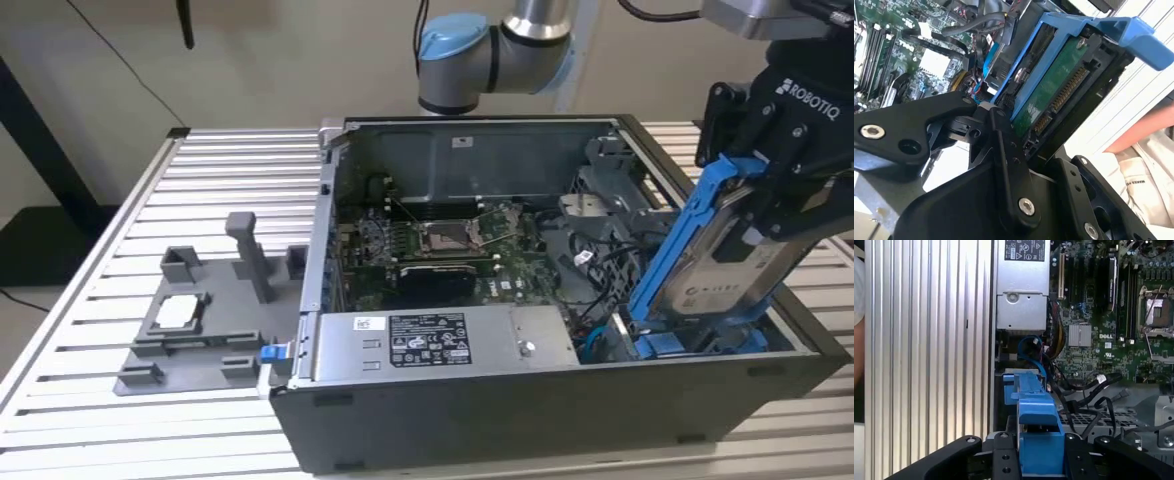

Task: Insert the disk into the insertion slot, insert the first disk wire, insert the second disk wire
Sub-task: 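Insert the disk into the insertion slot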

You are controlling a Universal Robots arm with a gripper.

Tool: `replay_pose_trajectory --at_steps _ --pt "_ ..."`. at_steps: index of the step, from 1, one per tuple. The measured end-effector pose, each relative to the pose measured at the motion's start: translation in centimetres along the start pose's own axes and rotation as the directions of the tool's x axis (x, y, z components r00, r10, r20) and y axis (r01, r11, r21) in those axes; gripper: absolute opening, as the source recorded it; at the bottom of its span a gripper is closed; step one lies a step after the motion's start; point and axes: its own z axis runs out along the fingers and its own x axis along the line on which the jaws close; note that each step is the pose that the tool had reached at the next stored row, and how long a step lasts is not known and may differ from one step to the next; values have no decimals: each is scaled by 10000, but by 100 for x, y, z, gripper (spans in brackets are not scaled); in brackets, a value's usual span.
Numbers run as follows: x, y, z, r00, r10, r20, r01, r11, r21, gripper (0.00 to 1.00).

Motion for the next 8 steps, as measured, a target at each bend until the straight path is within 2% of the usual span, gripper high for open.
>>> replay_pose_trajectory --at_steps 6,8 --pt "-19 -15 65 10000 -45 71 44 10000 50 32" --pt "-20 -18 88 9999 -47 116 47 10000 57 32"
